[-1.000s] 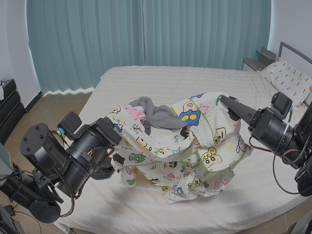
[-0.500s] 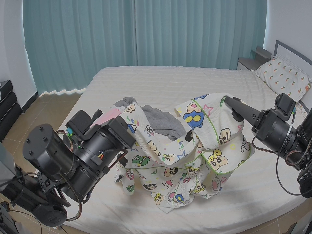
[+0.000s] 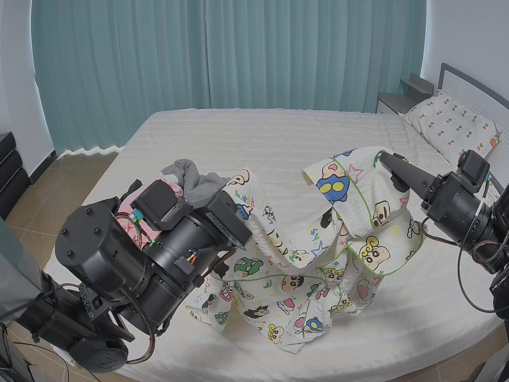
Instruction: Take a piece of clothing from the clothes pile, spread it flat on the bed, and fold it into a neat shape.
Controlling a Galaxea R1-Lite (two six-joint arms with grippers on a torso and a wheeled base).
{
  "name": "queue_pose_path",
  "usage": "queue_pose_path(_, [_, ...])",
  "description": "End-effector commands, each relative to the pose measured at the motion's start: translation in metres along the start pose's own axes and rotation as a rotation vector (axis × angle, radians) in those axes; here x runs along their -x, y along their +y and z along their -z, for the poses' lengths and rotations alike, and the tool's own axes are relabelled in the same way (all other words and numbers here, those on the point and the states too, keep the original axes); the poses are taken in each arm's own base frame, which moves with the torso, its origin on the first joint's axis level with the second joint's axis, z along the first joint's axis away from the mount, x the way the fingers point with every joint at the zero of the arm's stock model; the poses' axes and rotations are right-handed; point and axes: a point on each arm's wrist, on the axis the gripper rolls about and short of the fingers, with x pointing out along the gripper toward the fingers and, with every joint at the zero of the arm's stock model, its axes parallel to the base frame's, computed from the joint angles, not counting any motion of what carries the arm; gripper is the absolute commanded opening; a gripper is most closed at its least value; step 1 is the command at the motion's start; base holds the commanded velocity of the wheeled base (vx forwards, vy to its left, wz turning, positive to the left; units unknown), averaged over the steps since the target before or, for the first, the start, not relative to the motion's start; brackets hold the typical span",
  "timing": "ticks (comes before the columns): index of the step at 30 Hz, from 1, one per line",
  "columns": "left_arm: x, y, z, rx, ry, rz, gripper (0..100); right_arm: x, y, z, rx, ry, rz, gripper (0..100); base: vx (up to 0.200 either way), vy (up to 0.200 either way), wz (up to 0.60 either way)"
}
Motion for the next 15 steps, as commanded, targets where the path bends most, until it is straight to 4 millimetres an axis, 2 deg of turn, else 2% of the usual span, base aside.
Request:
queue_pose_path(1, [-0.006, -0.001, 0.001, 0.002, -0.01, 0.007, 0, 0.004, 0.002, -0.006, 0.008, -0.022, -0.003, 0, 0.0, -0.2, 0.0])
queue_pose_path(6, [-0.008, -0.005, 0.003, 0.006, -0.006, 0.019, 0, 0.011, 0.003, -0.012, 0.02, -0.05, 0.004, 0, 0.0, -0.2, 0.0])
queue_pose_path(15, [-0.013, -0.006, 0.013, 0.004, 0.014, 0.02, 0, 0.016, -0.005, -0.012, 0.023, -0.047, 0.041, 0, 0.0, -0.2, 0.0])
